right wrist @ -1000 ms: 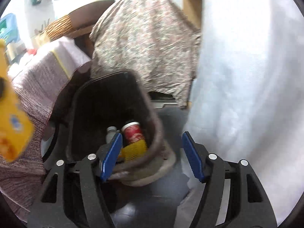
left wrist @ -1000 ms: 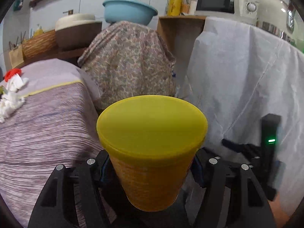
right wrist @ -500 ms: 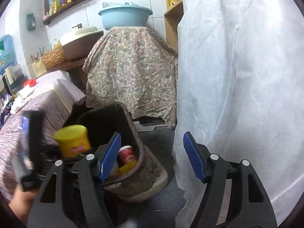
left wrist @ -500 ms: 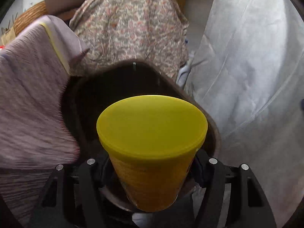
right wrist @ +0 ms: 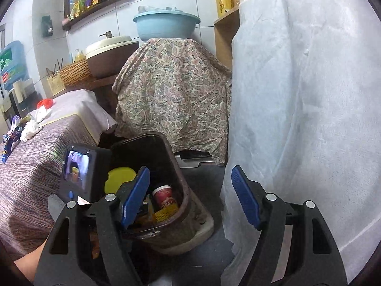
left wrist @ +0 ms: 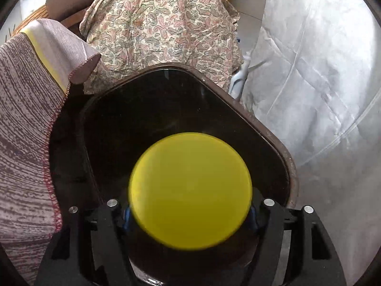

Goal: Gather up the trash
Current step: 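Open the right tool dropping the net while the left tool lowers the can into the bin, then open the left tool over the bin, dropping the yellow chip can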

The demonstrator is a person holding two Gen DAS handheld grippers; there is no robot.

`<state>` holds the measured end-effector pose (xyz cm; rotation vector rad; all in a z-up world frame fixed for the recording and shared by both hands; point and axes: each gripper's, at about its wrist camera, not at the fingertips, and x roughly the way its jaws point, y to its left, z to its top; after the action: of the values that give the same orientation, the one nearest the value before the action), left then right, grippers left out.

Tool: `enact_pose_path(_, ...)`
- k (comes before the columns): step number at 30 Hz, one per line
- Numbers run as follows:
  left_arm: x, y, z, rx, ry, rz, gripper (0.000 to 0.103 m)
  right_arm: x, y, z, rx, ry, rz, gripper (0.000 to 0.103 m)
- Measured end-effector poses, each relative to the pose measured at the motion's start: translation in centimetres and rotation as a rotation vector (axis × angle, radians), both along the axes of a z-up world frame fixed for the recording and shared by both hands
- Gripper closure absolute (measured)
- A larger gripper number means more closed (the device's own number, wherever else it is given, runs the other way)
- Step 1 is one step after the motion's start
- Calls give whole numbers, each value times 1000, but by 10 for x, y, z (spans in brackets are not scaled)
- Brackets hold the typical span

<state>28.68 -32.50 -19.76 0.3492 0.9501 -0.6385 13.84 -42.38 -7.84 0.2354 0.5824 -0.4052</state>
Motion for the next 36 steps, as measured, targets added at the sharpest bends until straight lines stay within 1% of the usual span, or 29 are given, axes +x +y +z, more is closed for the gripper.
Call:
enact_pose_path(5, -11, 4, 14, -28, -55, -9, 11, -1, 6, 10, -7, -25, 11, 32)
enact_pose_path(8, -16, 5, 22, -36, -47, -12, 10, -2, 11, 20, -6, -44, 18, 30)
enact_pose_path(12, -34, 16, 37, -74, -42, -30, 10, -7, 19, 41, -27, -89, 35, 27)
enact_pose_path(14, -45, 22, 46, -105, -41, -49, 10, -9, 23, 52, -33, -112, 49, 24)
enact_pose_path(16, -65, 29, 59, -131, -61, -80, 10, -11, 26, 66, -18, -138, 82, 23)
enact_pose_path(19, -91, 41, 78, -158, -99, -112, 8, -9, 28, 83, 19, -167, 140, 17)
enact_pose_path(21, -108, 53, 93, -185, -125, -132, 7, -5, 30, 95, 38, -184, 187, 16)
enact_pose_path(24, -128, 73, 113, -228, -153, -145, 6, 4, 38, 105, 16, -188, 227, 14)
enact_pose_path(26, -137, 88, 123, -252, -171, -137, 6, 10, 47, 109, -3, -194, 251, 11)
enact_pose_path(29, -140, 120, 138, -279, -197, -95, 6, 18, 58, 111, -11, -201, 293, 6)
enact_pose_path(33, -138, 165, 153, -303, -215, 3, 6, 38, 76, 105, 3, -174, 351, 6)
enact_pose_path(36, -132, 193, 160, -286, -230, 57, 6, 53, 93, 99, 19, -145, 401, 6)
